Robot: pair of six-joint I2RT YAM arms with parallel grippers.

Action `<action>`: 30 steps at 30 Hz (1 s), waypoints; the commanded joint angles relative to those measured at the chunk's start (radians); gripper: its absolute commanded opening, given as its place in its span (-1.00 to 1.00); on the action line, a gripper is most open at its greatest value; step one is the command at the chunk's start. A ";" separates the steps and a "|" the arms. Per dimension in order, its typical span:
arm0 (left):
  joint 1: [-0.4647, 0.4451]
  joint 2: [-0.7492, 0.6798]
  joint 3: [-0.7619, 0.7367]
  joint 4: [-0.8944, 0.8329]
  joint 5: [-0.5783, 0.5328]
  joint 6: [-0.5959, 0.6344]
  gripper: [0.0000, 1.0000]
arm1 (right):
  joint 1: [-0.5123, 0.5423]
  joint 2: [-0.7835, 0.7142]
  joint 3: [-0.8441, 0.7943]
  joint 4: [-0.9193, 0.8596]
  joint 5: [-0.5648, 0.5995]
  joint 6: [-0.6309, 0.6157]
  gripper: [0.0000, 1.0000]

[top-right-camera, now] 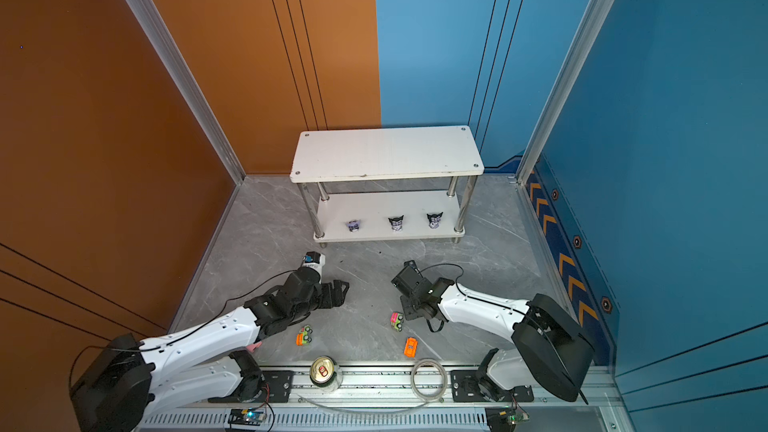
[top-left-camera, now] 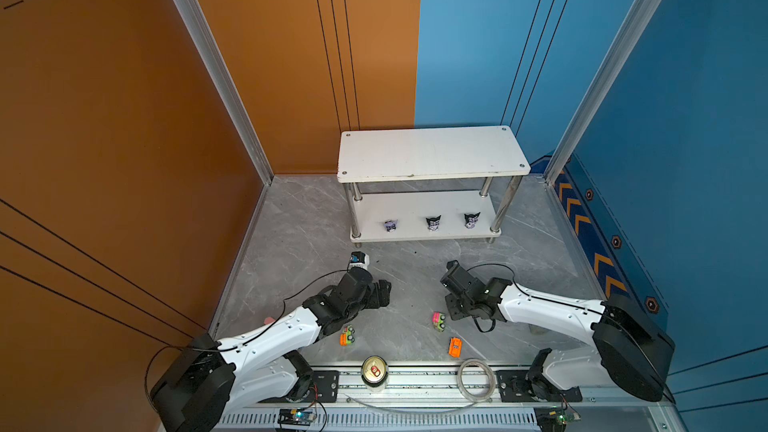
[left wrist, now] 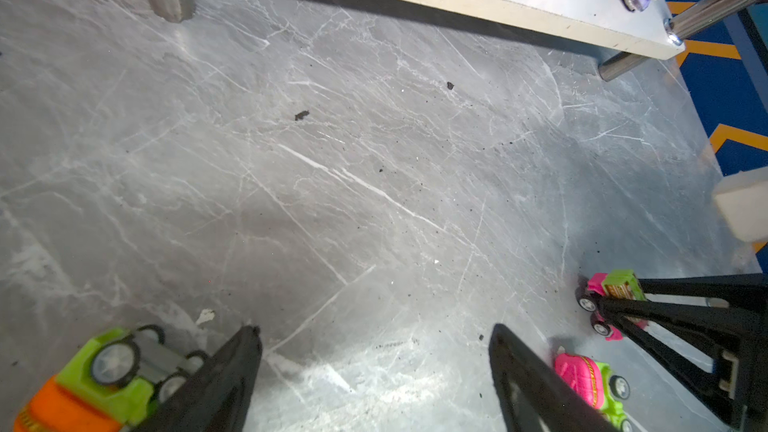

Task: Place and organize the plastic toys onto the shelf
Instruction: 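Lift the pink-green toy car with the right gripper toward the upper shelf tier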

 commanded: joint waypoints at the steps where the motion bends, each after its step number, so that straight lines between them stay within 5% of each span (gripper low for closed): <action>1: -0.011 -0.017 0.015 -0.040 -0.044 -0.015 0.75 | -0.011 -0.005 0.047 -0.071 0.004 -0.016 -0.70; 8: 0.006 -0.088 -0.021 -0.088 -0.076 -0.015 0.76 | -0.054 -0.119 0.234 -0.387 0.060 -0.088 -0.82; 15: 0.065 -0.118 -0.020 -0.103 -0.036 0.010 0.76 | -0.186 -0.220 0.603 -0.651 0.164 -0.193 -0.87; 23: 0.084 -0.081 0.016 -0.104 -0.005 0.030 0.77 | -0.294 -0.014 1.099 -0.783 0.283 -0.332 -0.87; 30: 0.094 -0.027 0.035 -0.095 0.034 0.024 0.75 | -0.426 0.234 1.484 -0.799 0.178 -0.325 -0.87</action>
